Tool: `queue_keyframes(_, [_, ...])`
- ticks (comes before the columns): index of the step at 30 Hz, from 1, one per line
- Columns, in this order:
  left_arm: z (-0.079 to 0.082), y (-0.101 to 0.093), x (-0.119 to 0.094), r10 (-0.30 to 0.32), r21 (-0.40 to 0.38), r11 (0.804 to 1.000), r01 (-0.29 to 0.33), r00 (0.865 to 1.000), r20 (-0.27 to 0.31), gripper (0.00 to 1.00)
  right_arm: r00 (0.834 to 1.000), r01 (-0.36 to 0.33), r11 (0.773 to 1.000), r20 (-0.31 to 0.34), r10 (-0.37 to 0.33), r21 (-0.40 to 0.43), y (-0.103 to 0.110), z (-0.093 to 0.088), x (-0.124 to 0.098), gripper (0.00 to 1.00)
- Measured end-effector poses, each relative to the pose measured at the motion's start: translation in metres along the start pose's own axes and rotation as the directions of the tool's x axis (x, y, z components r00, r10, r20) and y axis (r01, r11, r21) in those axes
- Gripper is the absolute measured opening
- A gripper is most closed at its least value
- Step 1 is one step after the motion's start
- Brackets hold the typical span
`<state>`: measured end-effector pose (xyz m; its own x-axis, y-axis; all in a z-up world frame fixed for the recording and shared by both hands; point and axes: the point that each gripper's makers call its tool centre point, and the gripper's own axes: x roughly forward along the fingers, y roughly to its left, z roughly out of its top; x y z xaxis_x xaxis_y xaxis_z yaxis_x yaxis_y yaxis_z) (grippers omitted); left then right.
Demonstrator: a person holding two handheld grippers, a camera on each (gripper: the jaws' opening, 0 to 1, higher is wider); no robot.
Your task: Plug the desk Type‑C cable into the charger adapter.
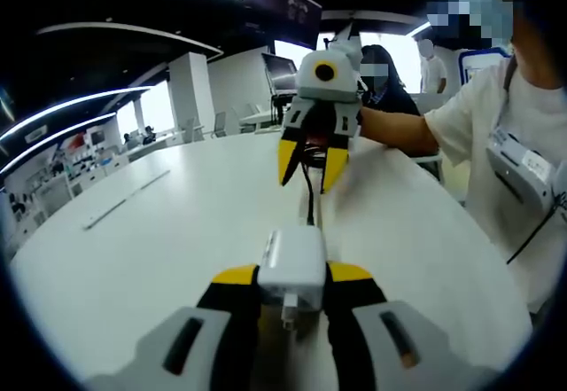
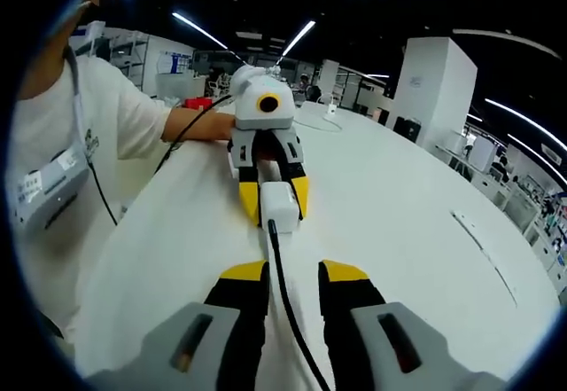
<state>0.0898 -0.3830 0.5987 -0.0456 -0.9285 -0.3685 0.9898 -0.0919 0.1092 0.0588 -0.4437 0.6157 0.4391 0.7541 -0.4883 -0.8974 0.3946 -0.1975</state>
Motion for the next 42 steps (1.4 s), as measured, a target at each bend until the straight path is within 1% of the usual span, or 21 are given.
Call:
queue_keyframes(4, [0.0, -0.001, -0.001, -0.002, -0.001, 1.0, 0.002, 1.0, -0.001, 0.27, 0.999, 0.031, 0.999, -0.017, -0.032, -0.031, -0.003, -0.008, -0.006, 0.27])
queue_keyframes(10, [-0.001, -0.001, -0.002, -0.005, -0.005, 1.0, 0.005, 1.0, -0.001, 0.27, 0.997, 0.056, 0.998, -0.042, -0.058, -0.028, -0.006, -0.021, -0.019, 0.31])
queue_keyframes(18, [-0.001, 0.0, -0.003, -0.005, -0.006, 1.0, 0.005, 1.0, -0.005, 0.27, 0.995, 0.087, 0.996, -0.048, -0.089, -0.027, -0.011, -0.026, -0.032, 0.36])
queue_keyframes(23, [-0.001, 0.0, -0.003, -0.005, -0.006, 1.0, 0.005, 1.0, -0.005, 0.27, 0.996, 0.082, 0.997, -0.041, -0.083, -0.003, -0.01, -0.03, -0.039, 0.44])
queue_keyframes(25, [-0.002, 0.0, -0.003, -0.005, -0.006, 1.0, 0.005, 1.0, -0.006, 0.27, 0.996, 0.083, 0.996, -0.025, -0.083, 0.021, -0.011, -0.031, -0.047, 0.46])
queue_keyframes(29, [-0.002, 0.0, -0.003, -0.005, -0.006, 1.0, 0.005, 1.0, -0.007, 0.27, 0.996, 0.091, 0.995, -0.022, -0.091, 0.035, -0.013, -0.033, -0.052, 0.49])
queue_keyframes(31, [-0.002, -0.001, -0.003, -0.005, -0.006, 1.0, 0.005, 1.0, -0.007, 0.27, 0.995, 0.095, 0.995, -0.024, -0.094, 0.041, -0.014, -0.035, -0.055, 0.53])
queue_keyframes(36, [-0.002, -0.001, -0.003, -0.006, -0.007, 1.0, 0.006, 1.0, -0.007, 0.27, 0.991, 0.127, 0.991, -0.046, -0.125, 0.044, -0.014, -0.05, -0.069, 0.6])
queue_keyframes(42, [-0.002, -0.001, -0.002, -0.008, -0.01, 1.0, 0.007, 1.0, -0.007, 0.27, 0.989, 0.142, 0.988, -0.048, -0.139, 0.064, -0.014, -0.057, -0.08, 0.66])
